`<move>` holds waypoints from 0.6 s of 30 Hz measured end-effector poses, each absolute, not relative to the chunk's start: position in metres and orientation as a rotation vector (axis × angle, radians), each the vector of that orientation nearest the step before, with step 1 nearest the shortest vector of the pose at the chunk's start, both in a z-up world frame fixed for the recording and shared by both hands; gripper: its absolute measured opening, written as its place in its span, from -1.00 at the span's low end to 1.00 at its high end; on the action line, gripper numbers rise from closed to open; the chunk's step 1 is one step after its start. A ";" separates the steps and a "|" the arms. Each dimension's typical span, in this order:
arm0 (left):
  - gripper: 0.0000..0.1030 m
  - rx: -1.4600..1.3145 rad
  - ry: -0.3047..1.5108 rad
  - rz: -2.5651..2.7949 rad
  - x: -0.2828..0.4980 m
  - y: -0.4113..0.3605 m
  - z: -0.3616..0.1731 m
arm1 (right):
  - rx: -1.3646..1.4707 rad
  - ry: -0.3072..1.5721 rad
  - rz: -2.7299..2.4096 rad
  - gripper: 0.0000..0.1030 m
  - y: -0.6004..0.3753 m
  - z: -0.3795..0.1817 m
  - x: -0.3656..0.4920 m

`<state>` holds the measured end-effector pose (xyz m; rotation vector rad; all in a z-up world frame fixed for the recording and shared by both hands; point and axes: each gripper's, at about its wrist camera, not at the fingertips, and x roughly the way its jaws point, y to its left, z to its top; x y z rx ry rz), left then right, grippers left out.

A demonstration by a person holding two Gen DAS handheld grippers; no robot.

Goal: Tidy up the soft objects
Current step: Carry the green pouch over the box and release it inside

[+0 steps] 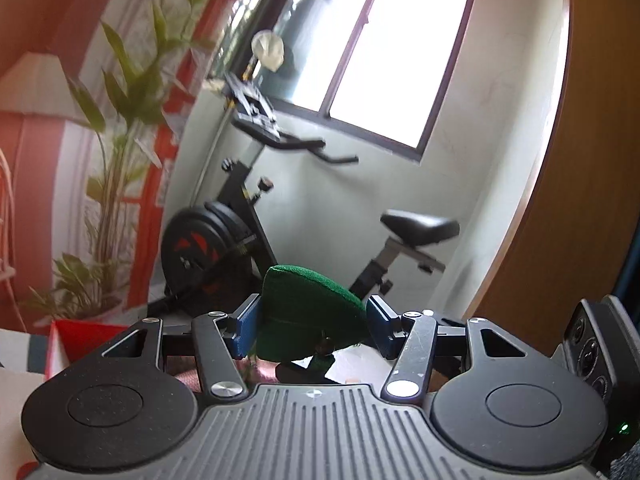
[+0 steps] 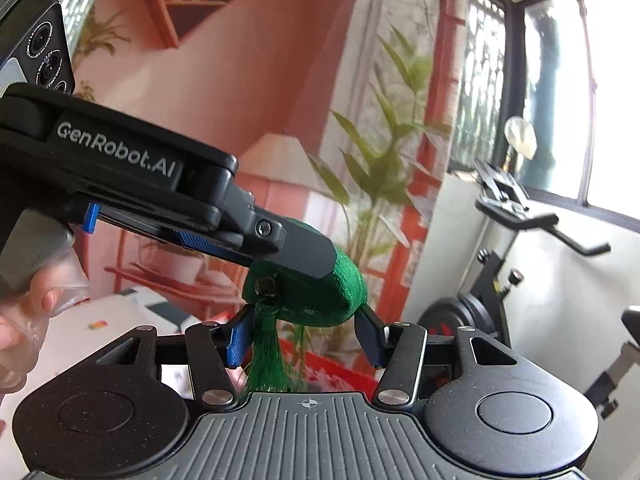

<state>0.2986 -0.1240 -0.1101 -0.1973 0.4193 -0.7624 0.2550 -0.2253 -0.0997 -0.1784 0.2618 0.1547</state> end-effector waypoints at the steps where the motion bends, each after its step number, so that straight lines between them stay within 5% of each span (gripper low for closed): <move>1: 0.14 -0.194 0.436 -0.765 0.301 -0.126 -0.117 | -0.177 0.274 0.149 -0.03 -0.228 -0.106 0.256; 18: 0.15 -0.116 0.594 -0.638 0.323 -0.109 -0.179 | -0.084 0.440 0.114 0.08 -0.241 -0.199 0.267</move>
